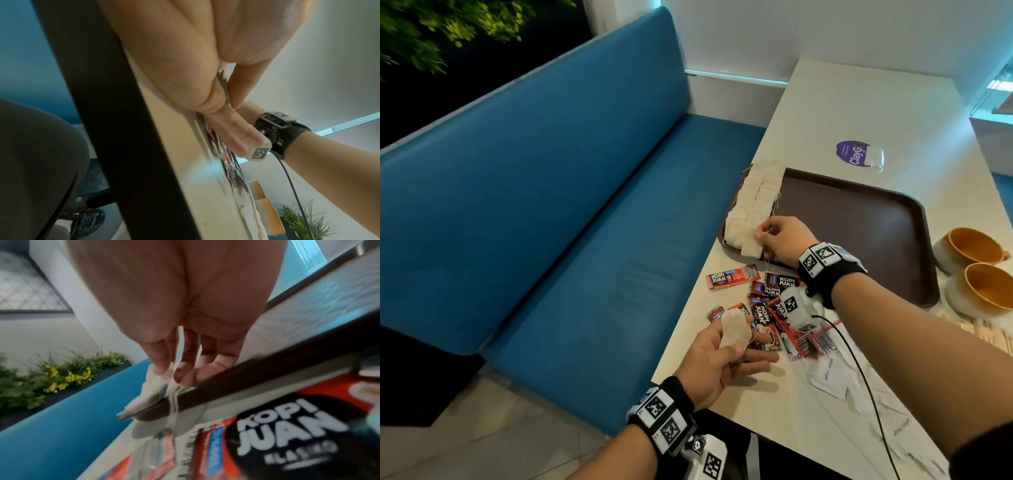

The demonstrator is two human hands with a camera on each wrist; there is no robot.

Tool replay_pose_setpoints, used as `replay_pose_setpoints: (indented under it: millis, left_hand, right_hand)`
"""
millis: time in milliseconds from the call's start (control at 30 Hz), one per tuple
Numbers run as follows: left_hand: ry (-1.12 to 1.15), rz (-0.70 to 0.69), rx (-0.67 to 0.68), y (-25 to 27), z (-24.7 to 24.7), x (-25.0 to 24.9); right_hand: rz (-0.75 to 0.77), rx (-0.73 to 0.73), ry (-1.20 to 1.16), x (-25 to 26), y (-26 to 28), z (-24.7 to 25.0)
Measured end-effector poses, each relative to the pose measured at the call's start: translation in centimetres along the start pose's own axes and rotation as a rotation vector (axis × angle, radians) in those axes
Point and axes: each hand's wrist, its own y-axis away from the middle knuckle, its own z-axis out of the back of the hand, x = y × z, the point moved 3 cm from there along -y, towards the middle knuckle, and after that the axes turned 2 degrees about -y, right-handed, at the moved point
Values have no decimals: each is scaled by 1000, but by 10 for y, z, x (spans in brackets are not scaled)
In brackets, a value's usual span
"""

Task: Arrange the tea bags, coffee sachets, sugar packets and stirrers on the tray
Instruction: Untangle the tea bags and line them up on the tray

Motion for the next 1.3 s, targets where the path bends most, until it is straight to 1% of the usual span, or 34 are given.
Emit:
replay_pose_setpoints:
  millis: [67,133,200,233,267,333,367,400,467,633,767,833,933,1033,1167,1233,1300]
  left_hand:
    - [5,13,-5,0,0,0]
    - [11,12,3,0,0,0]
    - [12,-2,18,0,-1,-1]
    - [16,-11,28,1,-1,-2]
    - [25,-19,43,1,-2,-3]
    - [61,-33,70,2,-5,-5]
    - [78,-33,77,2,-5,-6]
    - [89,-31,78,2,-6,-7]
    - [95,-31,78,2,-7,-8]
    - [100,-22,72,1,-3,-6]
    - [46,-10,58,-1,-2,-2]
    - [61,-17,54,-1,-2,-2]
    - [145,-24,62,0,-3,-3]
    - [185,-37,88,2,-5,-3]
    - [174,-32,64,4,-7,-6]
    - [174,-26,51,5,-7,-7]
    - [154,-28,47,6,-8,-7]
  right_hand:
    - [-15,-26,62,-2,-6,-1]
    - [-45,-93,35,-5,-8,0]
    - [-41,-164,-13,-5,-5,4]
    - [-23,-164,-19,-4,-3,5]
    - [1,-128,-14,-2,-2,5]
    - [20,-3,42,4,3,2]
    - [18,42,84,5,4,0]
    - [12,57,119,5,5,-1]
    - [-9,39,149,3,3,-3]
    - [-45,13,131,0,-2,-8]
    - [-18,-3,137,3,1,-8]
    - [2,-30,88,6,7,-4]
    - [41,-93,-31,15,29,6]
    - [70,-82,-135,27,70,10]
    - [54,21,-175,28,128,-5]
    - [10,97,-215,21,151,-17]
    - [-48,133,-241,10,168,-28]
